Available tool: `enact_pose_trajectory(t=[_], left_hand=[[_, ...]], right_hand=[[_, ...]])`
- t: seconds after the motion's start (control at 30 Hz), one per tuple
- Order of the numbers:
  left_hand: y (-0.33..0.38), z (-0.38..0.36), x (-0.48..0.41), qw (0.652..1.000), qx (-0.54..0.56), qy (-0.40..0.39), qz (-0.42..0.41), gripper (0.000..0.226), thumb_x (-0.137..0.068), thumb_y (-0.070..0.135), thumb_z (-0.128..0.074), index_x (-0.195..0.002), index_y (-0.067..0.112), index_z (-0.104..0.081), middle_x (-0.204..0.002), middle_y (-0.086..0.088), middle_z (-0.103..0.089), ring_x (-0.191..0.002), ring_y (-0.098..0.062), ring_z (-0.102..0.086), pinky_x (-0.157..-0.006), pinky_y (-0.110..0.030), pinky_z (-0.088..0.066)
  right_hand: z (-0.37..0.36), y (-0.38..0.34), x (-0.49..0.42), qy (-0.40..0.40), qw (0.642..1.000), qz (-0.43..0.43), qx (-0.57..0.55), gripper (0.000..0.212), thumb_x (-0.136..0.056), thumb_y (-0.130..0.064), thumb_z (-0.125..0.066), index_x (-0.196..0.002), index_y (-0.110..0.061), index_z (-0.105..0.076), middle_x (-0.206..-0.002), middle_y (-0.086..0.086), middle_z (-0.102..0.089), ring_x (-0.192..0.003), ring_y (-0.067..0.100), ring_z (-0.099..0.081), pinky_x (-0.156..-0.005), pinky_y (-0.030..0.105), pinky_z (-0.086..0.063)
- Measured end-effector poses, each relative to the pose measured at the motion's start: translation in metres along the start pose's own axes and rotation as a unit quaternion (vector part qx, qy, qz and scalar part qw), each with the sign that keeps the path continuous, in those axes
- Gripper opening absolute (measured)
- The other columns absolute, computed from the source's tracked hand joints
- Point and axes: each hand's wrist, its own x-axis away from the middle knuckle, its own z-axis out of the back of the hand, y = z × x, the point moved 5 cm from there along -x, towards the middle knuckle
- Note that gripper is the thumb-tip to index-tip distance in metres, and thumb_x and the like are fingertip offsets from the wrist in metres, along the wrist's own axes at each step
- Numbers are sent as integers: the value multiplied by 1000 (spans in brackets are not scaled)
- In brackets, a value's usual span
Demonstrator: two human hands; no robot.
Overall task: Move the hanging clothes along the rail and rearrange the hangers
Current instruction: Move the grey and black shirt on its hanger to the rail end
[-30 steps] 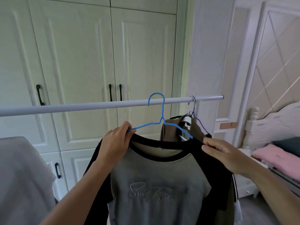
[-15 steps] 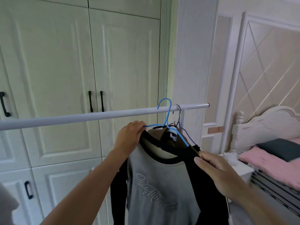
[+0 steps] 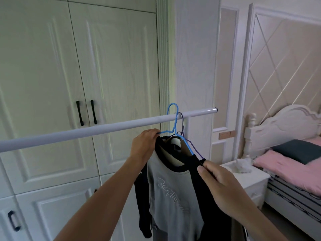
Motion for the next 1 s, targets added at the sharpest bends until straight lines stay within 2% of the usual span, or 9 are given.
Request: enact_pose_trajectory(t=[0.23,0.37,0.47,0.53,0.63,0.7,0.77,0.87,1.0], left_hand=[[-3,-24,-4,997,22,-33,61,28,-104,28,-45,-114,28,-71,-113,2,-75,-106,-24,-67,-88,-38,-52],[-2,-39,1,991,90,-41,86,24,-102,29,-50,-106,25,-73,-101,0,-76,-97,-24,-69,-86,-40,-55],[-3,-46,5,985,142,-45,87,23,-103,27,-51,-110,21,-72,-105,-1,-76,-99,-23,-69,-90,-40,-54],[-1,-48,9,983,158,-63,75,26,-104,24,-51,-122,19,-68,-117,-3,-74,-109,-24,-67,-99,-35,-51],[2,-43,19,985,140,-87,56,40,-104,21,-53,-144,15,-55,-140,-8,-63,-128,-26,-59,-110,-29,-41],[2,-34,30,986,133,-87,52,47,-102,21,-57,-148,15,-49,-145,-8,-59,-132,-25,-55,-108,-24,-35],[1,-22,44,985,141,-83,50,49,-101,20,-59,-148,15,-48,-146,-6,-57,-134,-23,-54,-106,-21,-33],[-5,2,75,983,154,-79,59,47,-102,20,-58,-148,18,-50,-148,-1,-56,-134,-16,-52,-110,-25,-37],[-24,41,124,981,164,-55,84,38,-102,23,-59,-140,23,-59,-141,5,-60,-130,-11,-55,-111,-31,-44]], right_hand=[[-6,6,-11,-2,998,-51,34,39,-102,-36,-49,-75,-8,-44,-58,0,-43,-53,10,-40,-53,27,-30],[-10,13,-8,2,997,-63,34,40,-100,-36,-51,-74,-7,-44,-55,0,-42,-50,11,-40,-54,30,-33],[-10,17,-6,1,997,-71,39,38,-99,-37,-53,-74,-9,-44,-53,-1,-41,-49,10,-39,-53,30,-33],[-8,15,-3,8,997,-64,53,30,-97,-36,-55,-77,-16,-46,-58,-2,-48,-52,9,-43,-52,26,-35],[-4,8,3,24,997,-40,58,11,-95,-30,-60,-91,-26,-51,-76,-7,-64,-67,5,-59,-61,20,-46],[-1,1,8,42,998,-12,53,12,-93,-27,-63,-100,-31,-54,-93,-12,-66,-84,0,-64,-70,16,-50],[0,-5,11,59,996,17,60,20,-92,-26,-64,-110,-30,-56,-106,-16,-59,-94,-2,-62,-73,8,-46],[0,-19,18,89,991,65,79,25,-91,-23,-65,-115,-27,-59,-112,-17,-53,-96,-3,-59,-72,3,-43],[-16,-45,28,88,988,130,-9,33,-93,-11,-64,-125,-18,-62,-120,-13,-63,-116,-1,-60,-97,12,-47]])
